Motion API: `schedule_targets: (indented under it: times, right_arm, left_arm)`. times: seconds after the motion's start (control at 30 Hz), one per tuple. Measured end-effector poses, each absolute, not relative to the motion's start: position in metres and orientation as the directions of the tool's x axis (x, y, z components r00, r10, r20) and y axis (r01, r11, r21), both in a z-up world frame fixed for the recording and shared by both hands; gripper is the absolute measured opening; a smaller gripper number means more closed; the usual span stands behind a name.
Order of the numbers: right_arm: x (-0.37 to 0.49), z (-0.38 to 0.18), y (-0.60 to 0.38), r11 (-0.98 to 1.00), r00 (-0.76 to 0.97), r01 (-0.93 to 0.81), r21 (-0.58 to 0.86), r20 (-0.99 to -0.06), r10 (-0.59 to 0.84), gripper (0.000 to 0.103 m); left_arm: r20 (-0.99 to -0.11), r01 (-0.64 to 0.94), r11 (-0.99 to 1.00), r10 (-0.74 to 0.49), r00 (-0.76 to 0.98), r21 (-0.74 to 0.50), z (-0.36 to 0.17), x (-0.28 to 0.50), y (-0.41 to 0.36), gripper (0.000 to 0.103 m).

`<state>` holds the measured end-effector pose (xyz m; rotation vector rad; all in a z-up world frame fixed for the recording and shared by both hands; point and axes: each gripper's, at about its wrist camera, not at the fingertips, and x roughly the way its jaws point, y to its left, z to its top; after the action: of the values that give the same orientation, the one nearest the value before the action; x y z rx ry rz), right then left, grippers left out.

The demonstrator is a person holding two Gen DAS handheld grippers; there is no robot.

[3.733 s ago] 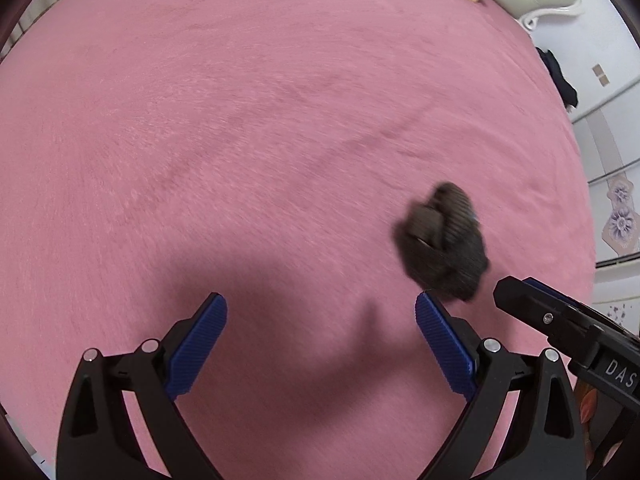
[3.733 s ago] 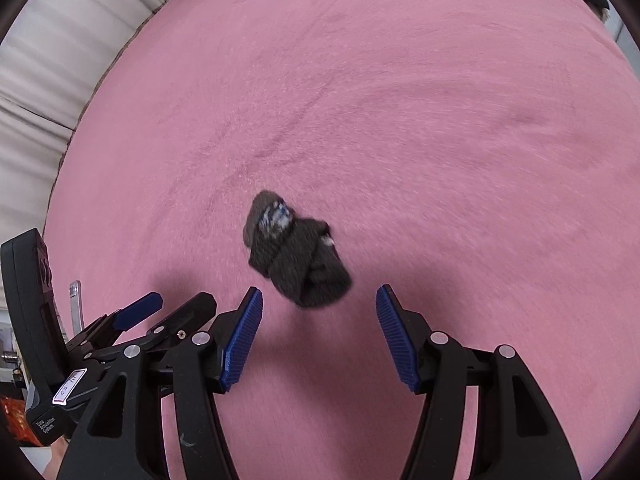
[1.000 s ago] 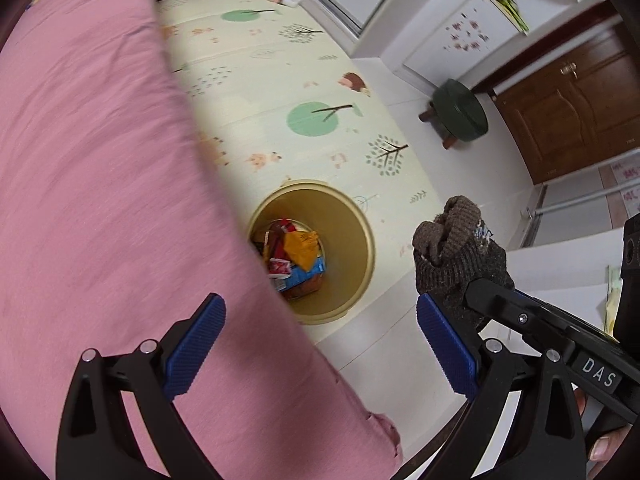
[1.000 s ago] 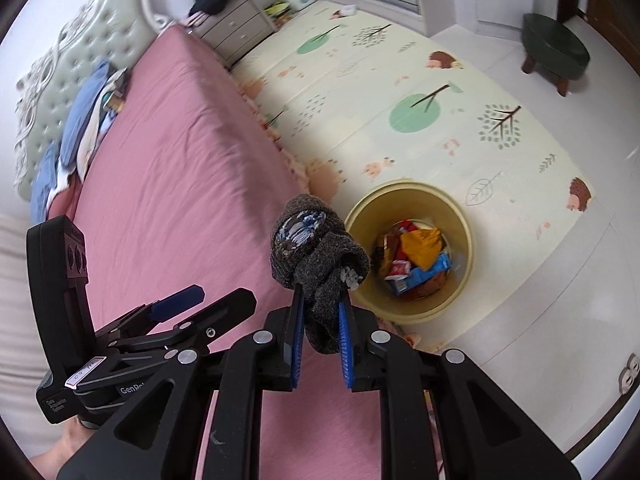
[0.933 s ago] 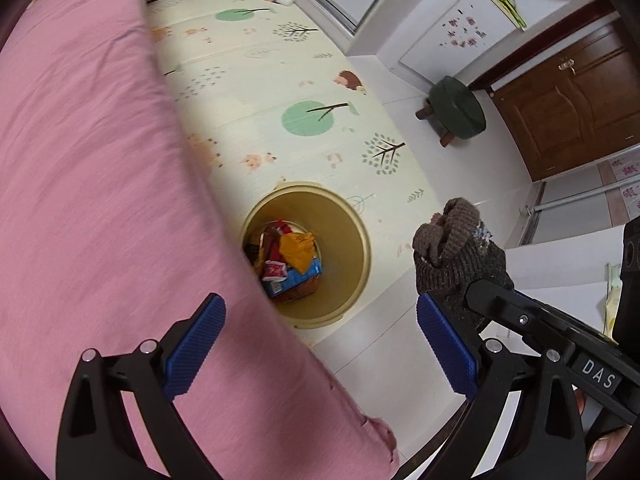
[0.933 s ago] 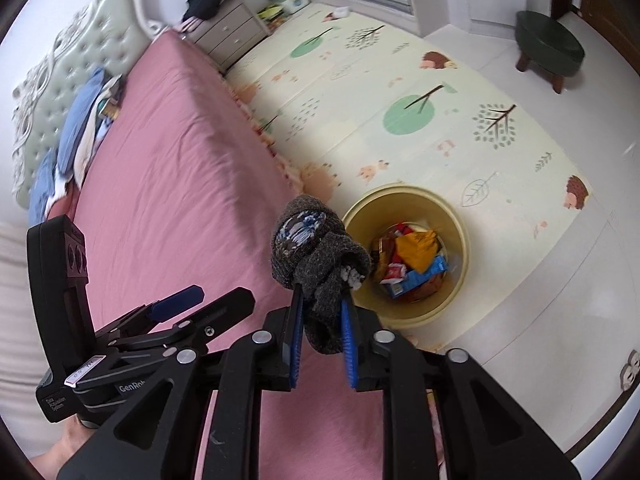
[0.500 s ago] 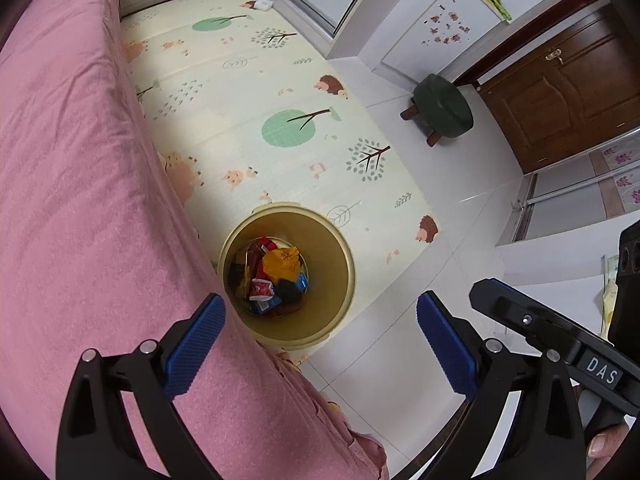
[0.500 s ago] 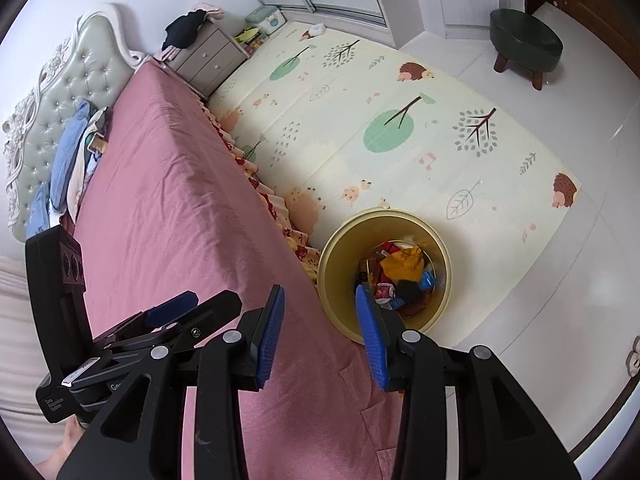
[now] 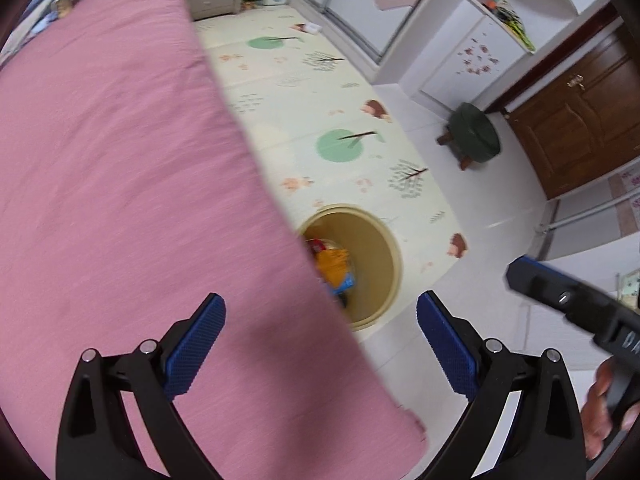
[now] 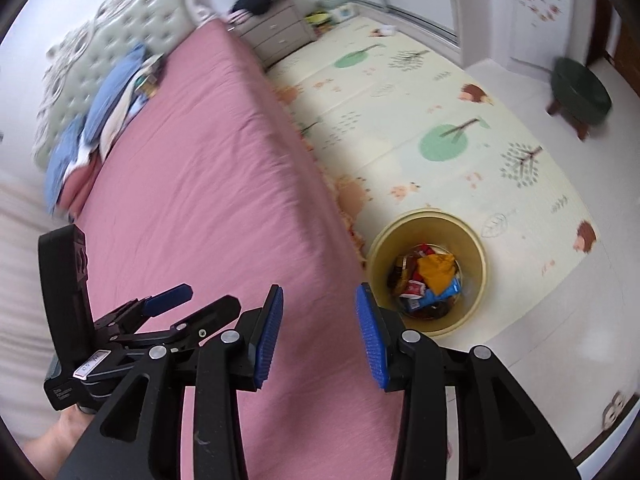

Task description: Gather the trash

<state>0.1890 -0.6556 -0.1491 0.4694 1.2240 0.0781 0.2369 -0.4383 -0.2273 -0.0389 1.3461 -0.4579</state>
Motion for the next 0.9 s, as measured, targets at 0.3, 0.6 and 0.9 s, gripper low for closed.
schedule_targets:
  times: [0.3, 0.6, 0.9]
  right_arm:
    - [0.17, -0.143, -0.545, 0.911, 0.268, 0.04, 0.41, -0.883, 0.385, 0.046]
    - [0.146, -0.131, -0.46, 0.913, 0.221, -0.058, 0.404, -0.887, 0.406, 0.059]
    - [0.12, -0.081, -0.402, 0.919, 0.235, -0.105, 0.381, -0.888, 0.395, 0.069]
  left_arm:
    - [-0.94, 0.126, 0.954, -0.291, 0.18, -0.271, -0.215, 0.186, -0.315, 0.096]
    - [-0.947, -0.002, 0.968, -0.247, 0.206, -0.253, -0.203, 0.133, -0.234, 0.097]
    - [-0.943, -0.09, 0.975, -0.169, 0.288, -0.202, -0.148, 0.089, -0.178, 0.097]
